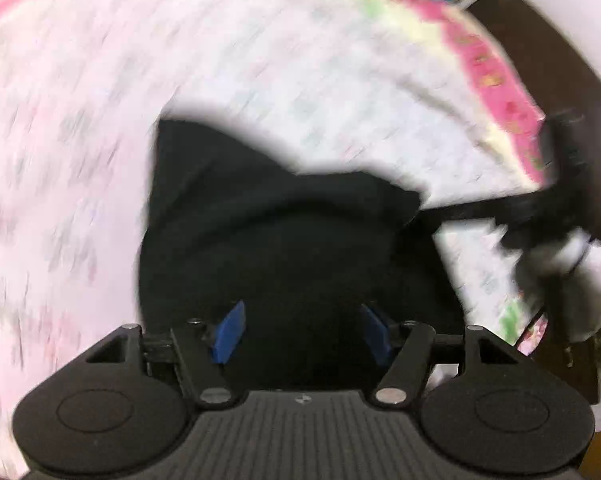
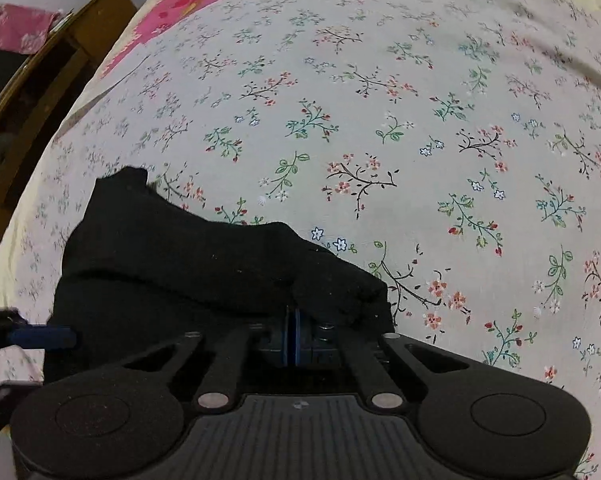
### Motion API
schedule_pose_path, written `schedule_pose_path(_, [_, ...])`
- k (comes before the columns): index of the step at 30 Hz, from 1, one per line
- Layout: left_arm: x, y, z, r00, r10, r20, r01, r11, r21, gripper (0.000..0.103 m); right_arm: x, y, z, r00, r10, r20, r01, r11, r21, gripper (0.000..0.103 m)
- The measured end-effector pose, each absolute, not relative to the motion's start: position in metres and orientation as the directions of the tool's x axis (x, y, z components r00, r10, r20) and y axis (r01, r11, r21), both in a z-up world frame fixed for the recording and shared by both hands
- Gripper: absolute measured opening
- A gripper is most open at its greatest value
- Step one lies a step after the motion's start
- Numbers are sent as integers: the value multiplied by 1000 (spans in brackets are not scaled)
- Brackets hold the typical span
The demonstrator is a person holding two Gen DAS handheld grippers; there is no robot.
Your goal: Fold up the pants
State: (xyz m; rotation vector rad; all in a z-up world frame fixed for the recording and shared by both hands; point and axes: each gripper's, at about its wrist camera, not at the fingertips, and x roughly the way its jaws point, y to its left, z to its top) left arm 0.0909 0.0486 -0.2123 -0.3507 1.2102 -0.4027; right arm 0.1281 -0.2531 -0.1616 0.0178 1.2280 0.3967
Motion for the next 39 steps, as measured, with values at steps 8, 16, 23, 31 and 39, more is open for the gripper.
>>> schedule_pose_path(8, [15, 65, -216, 158, -400, -903, 107, 916, -387, 67, 144, -241, -174, 241, 300, -923, -324, 921, 214, 0])
schedule_pose_path(16, [54, 64, -207, 393, -339, -855, 172, 940, -294, 68, 150, -235, -171, 215, 285, -934, -351, 915, 198, 0])
schedule_pose_path(23, [55, 81, -254, 270, -381, -884, -46, 912, -407, 60, 149, -234, -172, 210, 294, -932, -364, 909, 205, 0])
schedule_pose_path(31, [42, 78, -223, 283, -251, -926, 233, 954, -187, 46, 151, -233, -172, 192, 301, -934, -383, 899, 211, 0])
schedule_pose_path(39, [37, 78, -224, 307, -255, -917, 498, 864, -74, 48, 147, -225, -171, 192, 299, -935, -404, 892, 203, 0])
